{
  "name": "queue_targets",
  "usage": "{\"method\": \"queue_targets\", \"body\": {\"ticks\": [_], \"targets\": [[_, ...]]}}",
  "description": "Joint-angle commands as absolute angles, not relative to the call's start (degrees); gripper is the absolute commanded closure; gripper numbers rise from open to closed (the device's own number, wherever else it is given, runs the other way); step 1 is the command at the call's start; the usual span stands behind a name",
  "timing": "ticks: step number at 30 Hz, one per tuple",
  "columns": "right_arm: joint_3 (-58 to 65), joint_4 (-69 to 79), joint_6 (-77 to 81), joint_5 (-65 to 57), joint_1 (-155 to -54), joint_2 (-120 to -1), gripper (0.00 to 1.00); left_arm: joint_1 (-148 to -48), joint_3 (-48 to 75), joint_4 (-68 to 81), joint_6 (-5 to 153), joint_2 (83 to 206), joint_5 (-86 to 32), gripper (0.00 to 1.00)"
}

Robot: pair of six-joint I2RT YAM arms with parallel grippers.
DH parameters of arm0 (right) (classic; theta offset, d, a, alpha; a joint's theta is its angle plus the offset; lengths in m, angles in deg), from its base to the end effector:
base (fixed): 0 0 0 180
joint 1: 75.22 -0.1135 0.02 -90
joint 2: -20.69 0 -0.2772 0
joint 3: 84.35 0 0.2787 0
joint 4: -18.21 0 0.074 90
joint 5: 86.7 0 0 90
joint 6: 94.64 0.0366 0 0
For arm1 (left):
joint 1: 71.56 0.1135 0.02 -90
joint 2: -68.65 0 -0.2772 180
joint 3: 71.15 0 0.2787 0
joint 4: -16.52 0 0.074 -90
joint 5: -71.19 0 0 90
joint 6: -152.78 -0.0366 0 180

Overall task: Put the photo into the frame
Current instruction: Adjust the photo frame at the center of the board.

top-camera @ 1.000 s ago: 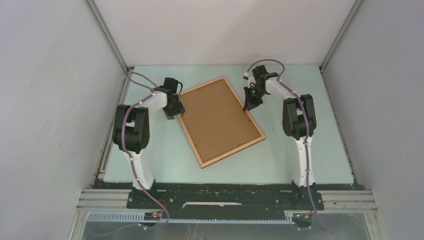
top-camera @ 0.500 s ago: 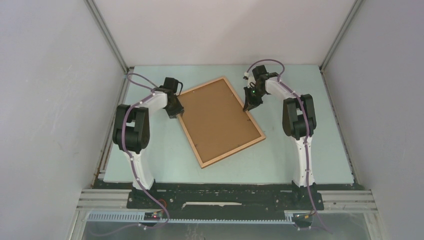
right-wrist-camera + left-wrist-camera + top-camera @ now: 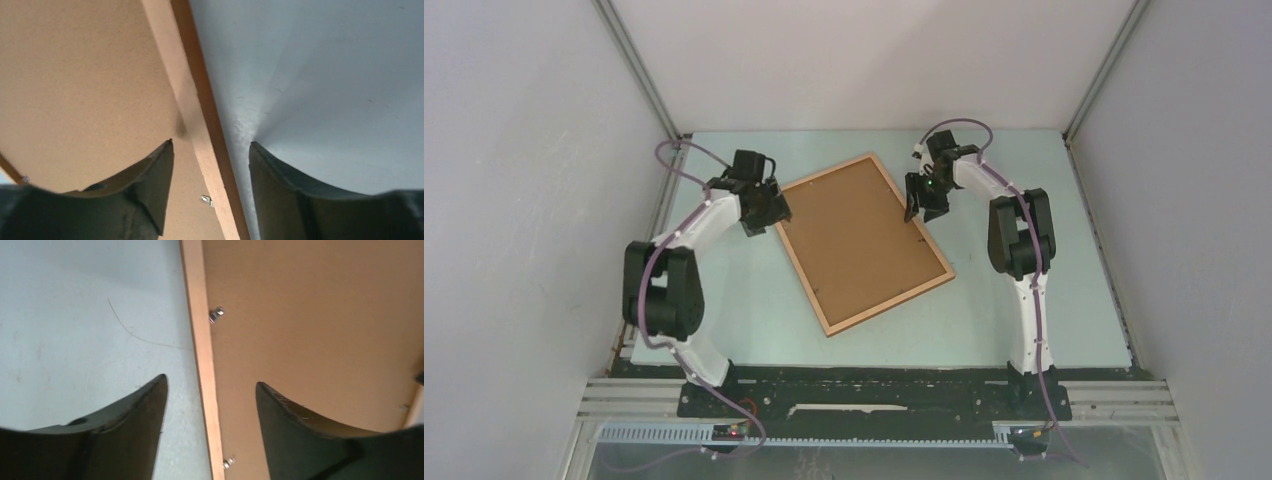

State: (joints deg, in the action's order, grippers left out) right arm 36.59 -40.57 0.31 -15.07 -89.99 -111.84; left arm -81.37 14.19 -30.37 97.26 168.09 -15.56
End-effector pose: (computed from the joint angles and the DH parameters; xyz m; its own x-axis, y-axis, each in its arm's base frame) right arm 0.4969 0.1429 0.1594 -0.9371 -0.1624 -0.3091 -0.2645 0.9081 0.3247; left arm 0.3840 -0.0643 0.2224 -0.7913 -0.4368 -0.4278 -0.3700 0.8992 -0.2337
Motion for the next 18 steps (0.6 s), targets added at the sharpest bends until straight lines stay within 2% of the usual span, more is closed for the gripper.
{"method": "queue_targets", "body": {"ticks": [1, 6, 11, 18], "targets": [[39.3, -43.9, 2.5, -5.2, -90.4, -108.7, 0.31, -81.1, 12.0, -34.3, 92.5, 155.5, -18.3, 0.24], [39.1, -49.0, 4.4, 8.4, -91.3, -102.7, 0.19, -81.1, 11.7, -38.6, 87.3, 142.0, -24.2, 0.18], [26.5, -48.4, 5.5, 18.4, -95.8, -91.3, 0.17, -81.1, 12.5, -39.8, 85.2, 134.6, -23.5, 0.17], [13.9, -47.1, 15.8, 20.3, -115.7, -79.4, 0.2, -81.0, 5.1, -34.1, 85.0, 124.5, -11.7, 0.17]]}}
